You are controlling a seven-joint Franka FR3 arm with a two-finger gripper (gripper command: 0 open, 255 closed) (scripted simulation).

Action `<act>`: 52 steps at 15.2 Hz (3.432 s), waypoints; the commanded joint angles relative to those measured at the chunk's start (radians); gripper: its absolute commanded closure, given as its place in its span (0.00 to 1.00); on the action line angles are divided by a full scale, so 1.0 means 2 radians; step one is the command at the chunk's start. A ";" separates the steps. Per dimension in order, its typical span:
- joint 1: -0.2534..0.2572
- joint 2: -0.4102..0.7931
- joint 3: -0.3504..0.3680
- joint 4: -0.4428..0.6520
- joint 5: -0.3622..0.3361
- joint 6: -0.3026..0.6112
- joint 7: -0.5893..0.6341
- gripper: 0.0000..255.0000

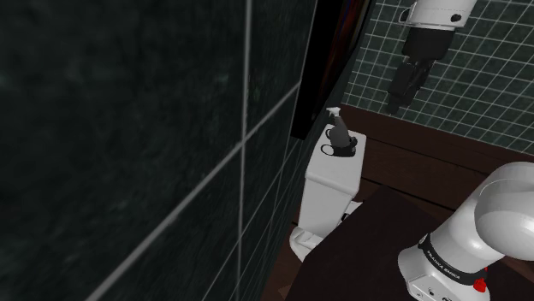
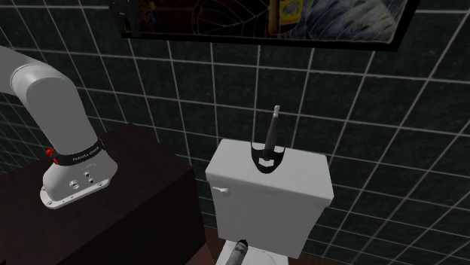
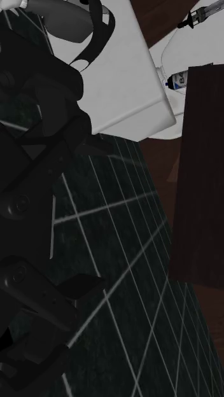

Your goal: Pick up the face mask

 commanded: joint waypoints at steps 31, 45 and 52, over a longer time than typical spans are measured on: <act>-0.096 0.425 -0.143 0.060 -0.088 0.362 -0.141 0.00; -0.165 0.680 -0.156 0.271 -0.039 0.410 -0.204 0.00; -0.210 0.816 -0.152 0.432 -0.022 0.389 -0.219 0.00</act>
